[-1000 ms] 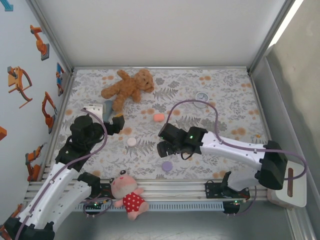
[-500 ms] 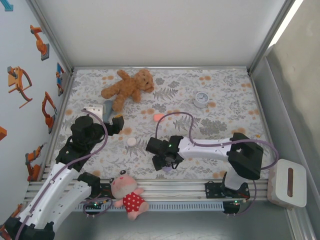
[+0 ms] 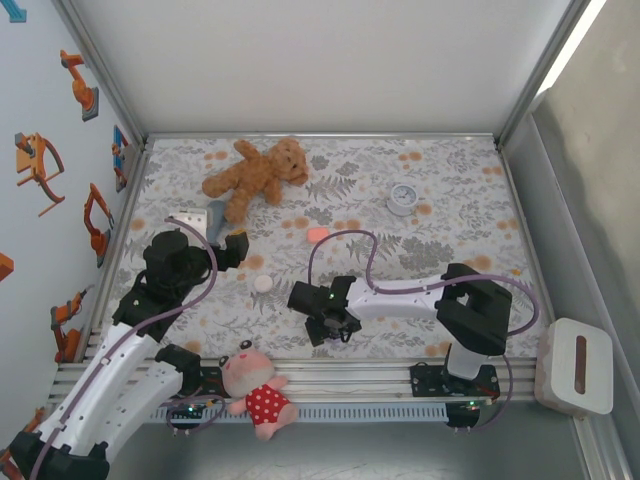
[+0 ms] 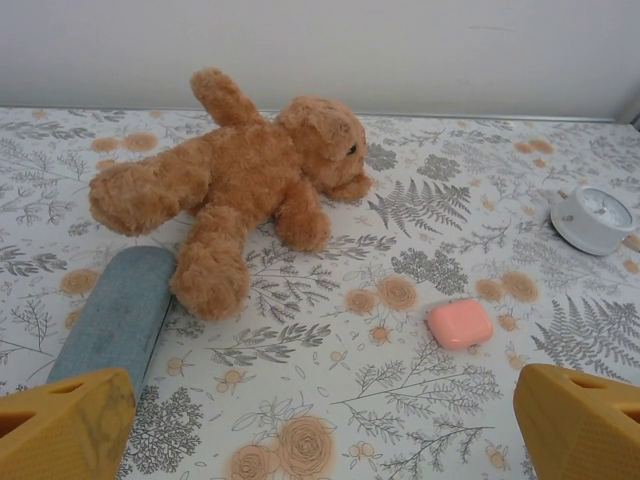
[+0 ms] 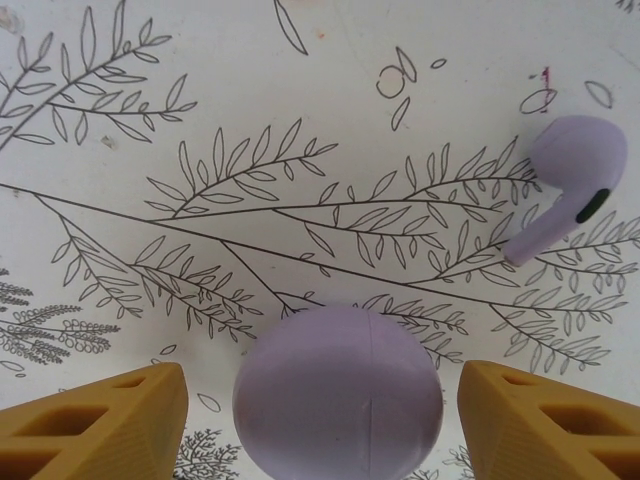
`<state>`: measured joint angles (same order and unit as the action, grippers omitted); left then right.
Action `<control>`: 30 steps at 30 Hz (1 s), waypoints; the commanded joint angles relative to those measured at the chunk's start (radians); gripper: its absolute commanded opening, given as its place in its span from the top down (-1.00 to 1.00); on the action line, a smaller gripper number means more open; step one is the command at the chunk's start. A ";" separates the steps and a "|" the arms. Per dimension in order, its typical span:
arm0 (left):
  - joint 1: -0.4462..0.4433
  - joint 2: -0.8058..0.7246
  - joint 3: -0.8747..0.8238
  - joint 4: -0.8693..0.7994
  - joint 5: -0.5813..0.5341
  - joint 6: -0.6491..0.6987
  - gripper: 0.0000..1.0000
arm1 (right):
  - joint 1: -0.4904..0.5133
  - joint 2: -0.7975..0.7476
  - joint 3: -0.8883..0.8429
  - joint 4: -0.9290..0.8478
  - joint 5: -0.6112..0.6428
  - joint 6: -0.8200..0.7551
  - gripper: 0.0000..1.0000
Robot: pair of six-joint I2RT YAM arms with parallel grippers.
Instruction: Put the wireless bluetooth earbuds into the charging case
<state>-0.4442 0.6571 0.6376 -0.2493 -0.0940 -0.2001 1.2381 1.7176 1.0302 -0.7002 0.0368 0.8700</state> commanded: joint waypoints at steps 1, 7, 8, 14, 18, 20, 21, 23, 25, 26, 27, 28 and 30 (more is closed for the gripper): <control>0.002 0.000 0.003 -0.004 -0.003 0.021 -0.93 | 0.006 0.017 -0.025 -0.001 -0.006 0.031 -0.37; 0.001 0.006 0.004 -0.002 -0.003 0.021 -0.93 | 0.005 0.018 -0.039 0.002 -0.007 0.035 -0.27; 0.001 0.008 0.004 0.000 -0.003 0.021 -0.93 | 0.006 0.019 -0.039 0.001 -0.004 0.033 -0.24; 0.001 0.020 0.007 0.002 -0.001 0.021 -0.93 | 0.005 0.028 -0.037 -0.001 0.001 0.030 -0.10; 0.002 0.027 0.010 0.007 0.003 0.021 -0.93 | 0.005 0.012 -0.033 -0.008 0.025 0.017 0.02; 0.001 0.032 0.011 0.009 0.005 0.021 -0.93 | 0.005 0.001 -0.026 -0.021 0.042 0.001 0.05; 0.002 0.034 0.011 0.010 0.004 0.019 -0.93 | 0.004 -0.004 -0.020 -0.033 0.054 -0.013 0.06; 0.002 0.038 0.011 0.011 0.005 0.018 -0.93 | 0.004 -0.017 -0.005 -0.061 0.085 -0.036 0.06; 0.001 0.036 0.013 0.009 0.009 0.015 -0.93 | 0.006 -0.042 0.009 -0.082 0.121 -0.073 0.06; 0.002 0.037 0.015 0.009 0.011 0.015 -0.93 | 0.006 -0.055 0.016 -0.085 0.132 -0.092 0.06; 0.001 0.036 0.017 0.008 0.013 0.016 -0.93 | 0.006 -0.071 0.020 -0.087 0.148 -0.117 0.06; 0.002 0.036 0.021 0.005 0.014 0.015 -0.93 | 0.005 -0.086 0.025 -0.090 0.166 -0.142 0.06; 0.002 0.040 0.029 0.004 0.027 0.017 -0.93 | 0.004 -0.119 0.036 -0.093 0.203 -0.199 0.06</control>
<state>-0.4442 0.6956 0.6376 -0.2481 -0.0860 -0.2001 1.2407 1.6619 1.0214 -0.7551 0.1402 0.7635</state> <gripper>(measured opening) 0.963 0.484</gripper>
